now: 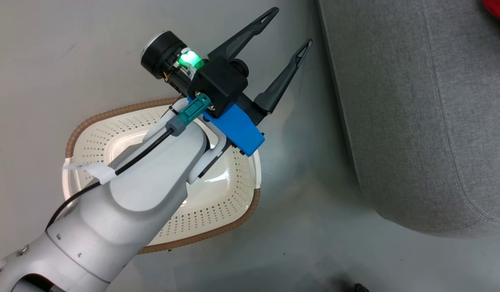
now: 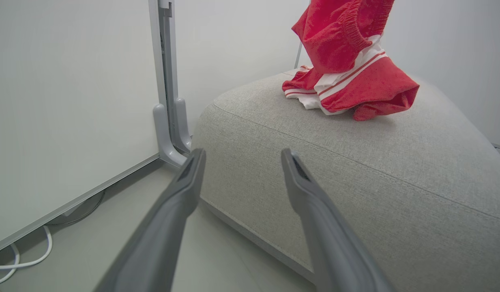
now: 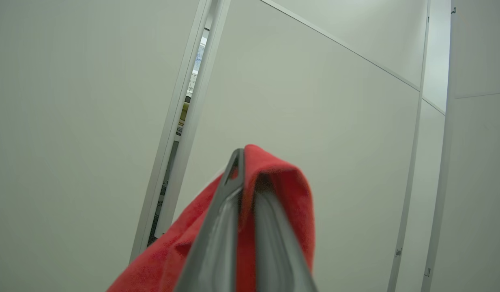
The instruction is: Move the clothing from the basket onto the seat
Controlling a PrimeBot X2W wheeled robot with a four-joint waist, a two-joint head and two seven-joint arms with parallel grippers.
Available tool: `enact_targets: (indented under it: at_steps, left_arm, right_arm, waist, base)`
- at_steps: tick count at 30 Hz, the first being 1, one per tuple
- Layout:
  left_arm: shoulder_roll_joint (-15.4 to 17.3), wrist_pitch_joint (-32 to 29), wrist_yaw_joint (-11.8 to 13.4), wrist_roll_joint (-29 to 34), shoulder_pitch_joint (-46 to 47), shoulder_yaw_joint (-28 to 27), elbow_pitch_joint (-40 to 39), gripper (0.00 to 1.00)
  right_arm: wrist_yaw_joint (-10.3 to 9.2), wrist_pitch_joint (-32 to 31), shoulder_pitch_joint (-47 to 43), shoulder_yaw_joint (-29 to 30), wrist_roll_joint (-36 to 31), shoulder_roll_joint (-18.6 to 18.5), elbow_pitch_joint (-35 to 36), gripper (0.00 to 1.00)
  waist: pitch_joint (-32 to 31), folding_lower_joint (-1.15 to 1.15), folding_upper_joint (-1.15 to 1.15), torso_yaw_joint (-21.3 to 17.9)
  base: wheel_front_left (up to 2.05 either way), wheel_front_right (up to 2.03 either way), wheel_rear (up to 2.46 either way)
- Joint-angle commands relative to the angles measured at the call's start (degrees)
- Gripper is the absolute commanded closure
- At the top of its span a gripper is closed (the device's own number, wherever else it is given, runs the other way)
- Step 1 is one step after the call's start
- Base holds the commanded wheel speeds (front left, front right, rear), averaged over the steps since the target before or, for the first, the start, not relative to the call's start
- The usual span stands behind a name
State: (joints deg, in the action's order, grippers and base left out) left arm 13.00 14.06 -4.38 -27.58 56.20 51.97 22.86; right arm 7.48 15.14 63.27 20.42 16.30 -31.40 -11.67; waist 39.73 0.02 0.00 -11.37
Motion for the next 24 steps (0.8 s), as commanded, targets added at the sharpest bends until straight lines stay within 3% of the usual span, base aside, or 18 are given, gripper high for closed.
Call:
enact_targets:
  at_steps: [1, 14, 23, 24]
  left_arm:
    - [0.5, 0.2, 0.1, 0.3, 0.5, -0.1, -0.2, 0.00]
    - [1.4, -0.2, 0.2, -0.2, -0.2, 0.8, -0.7, 0.00]
    - [1.4, 0.1, 0.6, -0.6, -1.8, 1.3, -0.3, 0.00]
    - [1.4, 0.2, 0.6, -0.7, -2.0, 1.4, -0.2, 0.00]
  right_arm:
    - [0.03, 0.0, -1.0, 0.5, 0.4, -0.8, -1.4, 1.00]
    - [0.03, 0.0, -15.6, -4.7, -0.4, 2.6, -14.8, 1.00]
    - [0.02, 0.0, -22.6, -6.0, -0.5, 5.8, -15.5, 1.00]
    - [0.02, 0.0, -23.4, -5.7, -0.5, 6.3, -15.3, 0.93]
  waist:
    - [0.9, -0.02, 0.00, -0.1]
    - [1.5, -0.02, 0.00, -0.9]
    - [0.2, -0.02, 0.00, -0.5]
    - [-0.2, -0.02, 0.00, -0.5]
  base:
    - [0.00, 0.00, 0.00]
    - [0.00, 0.00, 0.00]
    - [0.00, 0.00, 0.00]
    - [0.00, 0.00, 0.00]
